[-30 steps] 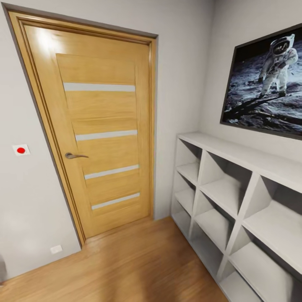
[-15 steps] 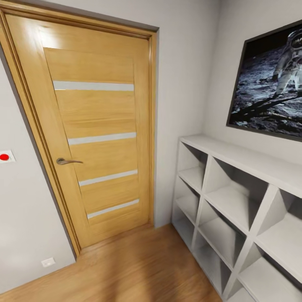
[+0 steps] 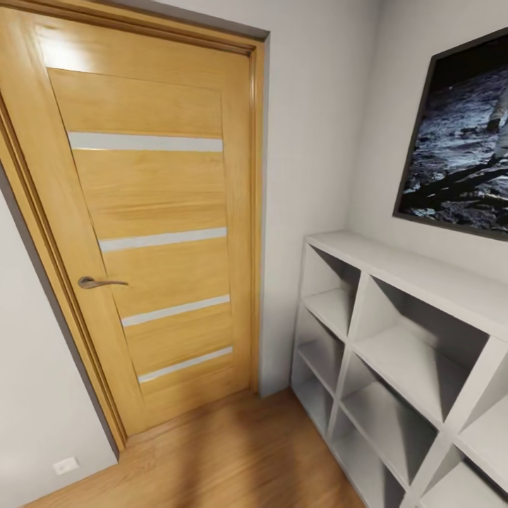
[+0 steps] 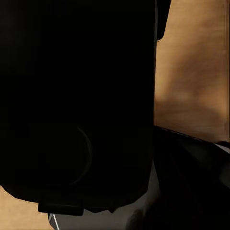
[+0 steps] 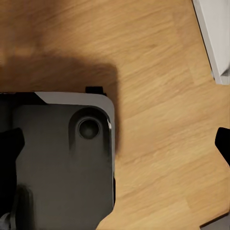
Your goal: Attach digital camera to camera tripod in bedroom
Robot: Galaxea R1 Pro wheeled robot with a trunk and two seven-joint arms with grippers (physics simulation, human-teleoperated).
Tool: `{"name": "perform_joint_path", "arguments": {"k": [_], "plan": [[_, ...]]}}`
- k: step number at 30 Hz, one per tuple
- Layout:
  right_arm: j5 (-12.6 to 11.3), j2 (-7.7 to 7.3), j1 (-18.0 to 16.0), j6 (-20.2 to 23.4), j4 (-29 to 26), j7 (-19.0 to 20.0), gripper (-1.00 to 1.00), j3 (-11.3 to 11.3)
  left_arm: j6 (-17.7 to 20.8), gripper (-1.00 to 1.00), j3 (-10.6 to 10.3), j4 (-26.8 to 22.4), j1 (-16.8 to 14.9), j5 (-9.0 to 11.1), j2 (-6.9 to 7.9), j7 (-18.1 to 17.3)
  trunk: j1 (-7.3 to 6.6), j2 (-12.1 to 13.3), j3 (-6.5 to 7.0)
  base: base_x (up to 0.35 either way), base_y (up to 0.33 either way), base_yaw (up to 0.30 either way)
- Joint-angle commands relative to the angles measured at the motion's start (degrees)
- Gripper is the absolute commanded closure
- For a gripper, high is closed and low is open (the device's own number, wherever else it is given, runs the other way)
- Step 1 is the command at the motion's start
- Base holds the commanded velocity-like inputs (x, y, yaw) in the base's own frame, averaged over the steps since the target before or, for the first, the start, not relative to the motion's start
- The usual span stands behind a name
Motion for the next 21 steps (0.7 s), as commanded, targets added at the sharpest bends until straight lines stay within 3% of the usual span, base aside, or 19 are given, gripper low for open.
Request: {"name": "perform_joint_path", "arguments": {"k": [1,8,21], "plan": [[0.5,-0.04,-0.1,-0.4,0.2,-0.2,-1.00,-0.3,-0.2,1.00,-0.5,0.1,0.0,0.5,0.00,-0.3,0.05,0.0,-0.02,0.131,0.000,0.000],[0.5,-0.27,-0.1,-0.4,0.2,-0.2,-1.00,-0.3,-0.3,1.00,-0.5,0.1,0.0,0.5,0.02,-0.3,0.05,0.0,-0.02,0.048,0.000,0.086],[0.5,-0.32,-0.1,-0.4,0.2,-0.2,-1.00,-0.3,-0.3,1.00,-0.5,0.1,0.0,0.5,0.07,-0.3,0.05,0.0,-0.02,0.004,0.000,0.188]]}}
